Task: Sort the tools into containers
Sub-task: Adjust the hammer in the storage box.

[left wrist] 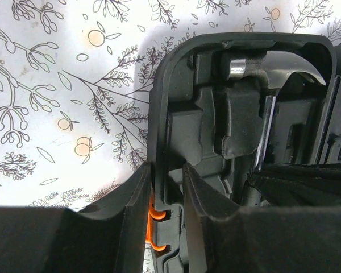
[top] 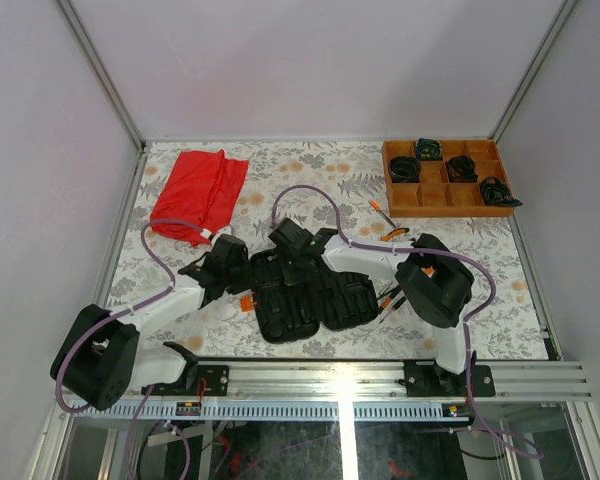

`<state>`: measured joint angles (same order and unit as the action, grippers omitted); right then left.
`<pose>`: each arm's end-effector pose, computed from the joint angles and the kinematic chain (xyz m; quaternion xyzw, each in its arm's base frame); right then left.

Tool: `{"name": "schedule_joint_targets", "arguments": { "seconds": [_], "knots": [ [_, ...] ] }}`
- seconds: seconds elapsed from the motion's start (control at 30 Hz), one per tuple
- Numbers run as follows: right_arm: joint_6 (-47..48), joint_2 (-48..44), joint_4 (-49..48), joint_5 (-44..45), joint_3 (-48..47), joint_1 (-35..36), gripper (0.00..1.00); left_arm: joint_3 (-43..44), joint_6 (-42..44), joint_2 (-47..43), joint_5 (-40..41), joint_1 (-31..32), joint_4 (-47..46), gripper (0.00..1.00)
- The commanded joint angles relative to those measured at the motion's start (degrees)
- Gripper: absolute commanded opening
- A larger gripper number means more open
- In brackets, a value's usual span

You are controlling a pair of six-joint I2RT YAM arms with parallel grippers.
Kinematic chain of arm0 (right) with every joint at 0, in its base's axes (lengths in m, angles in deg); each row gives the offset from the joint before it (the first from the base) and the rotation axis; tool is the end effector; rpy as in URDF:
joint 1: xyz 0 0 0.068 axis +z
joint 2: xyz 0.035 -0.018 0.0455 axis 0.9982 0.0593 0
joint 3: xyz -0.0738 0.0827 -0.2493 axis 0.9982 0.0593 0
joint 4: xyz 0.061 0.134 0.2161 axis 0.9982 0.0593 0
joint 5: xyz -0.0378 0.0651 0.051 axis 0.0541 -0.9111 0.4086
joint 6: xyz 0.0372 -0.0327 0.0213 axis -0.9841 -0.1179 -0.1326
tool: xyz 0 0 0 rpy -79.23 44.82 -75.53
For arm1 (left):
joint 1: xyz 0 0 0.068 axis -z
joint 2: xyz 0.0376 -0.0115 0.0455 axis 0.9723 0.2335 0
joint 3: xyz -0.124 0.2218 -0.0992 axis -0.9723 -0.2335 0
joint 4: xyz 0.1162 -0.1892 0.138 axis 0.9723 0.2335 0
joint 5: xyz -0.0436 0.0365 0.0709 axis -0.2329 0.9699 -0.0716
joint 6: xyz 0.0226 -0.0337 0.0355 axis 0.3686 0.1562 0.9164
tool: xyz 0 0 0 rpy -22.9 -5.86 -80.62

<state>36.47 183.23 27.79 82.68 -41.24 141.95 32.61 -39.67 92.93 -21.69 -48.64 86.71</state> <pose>0.2383 0.3438 0.1769 -0.1809 0.9381 0.1999 0.2173 0.1984 -0.1037 0.1604 -0.1386 0.9378 -0.1764 0.2648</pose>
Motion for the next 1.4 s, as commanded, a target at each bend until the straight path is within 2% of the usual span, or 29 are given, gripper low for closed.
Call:
{"name": "schedule_joint_targets", "arguments": {
  "seconds": [0.0, 0.7, 0.8, 0.93, 1.1, 1.23, 1.37],
  "knots": [
    [0.54, 6.47, 1.56, 0.67, 0.46, 1.82, 0.0, -0.86, -1.21, 2.55, -2.35, 2.42, -2.31, 0.22],
    [-2.14, 19.84, -1.2, -0.6, 4.77, 6.48, 0.0, -1.73, -2.08, 2.69, -2.32, 3.81, -3.84, 0.1],
    [-3.04, 17.93, -3.06, -0.09, 7.25, 6.63, 0.0, -1.74, -2.17, 2.48, -1.84, 3.79, -3.27, 0.09],
    [-2.09, 9.83, -3.19, 3.66, 9.01, 6.64, 0.0, -2.02, -3.16, 1.83, 0.65, 3.78, -1.58, 0.08],
    [0.48, -1.77, -0.62, 9.12, 6.71, 6.53, 0.12, -2.05, -3.9, 1.47, 3.17, 3.61, 0.46, 0.06],
    [2.38, -7.71, 2.12, 12.57, 3.61, 6.35, 0.34, -2.25, -4.45, 0.85, 4.46, 3.35, 1.53, 0.06],
    [3.0, -15.36, 0.44, 14.51, 5.99, 6.02, 0.43, -2.22, -4.04, -0.16, 5.16, 2.64, 2.59, 0.05]
  ]
}}
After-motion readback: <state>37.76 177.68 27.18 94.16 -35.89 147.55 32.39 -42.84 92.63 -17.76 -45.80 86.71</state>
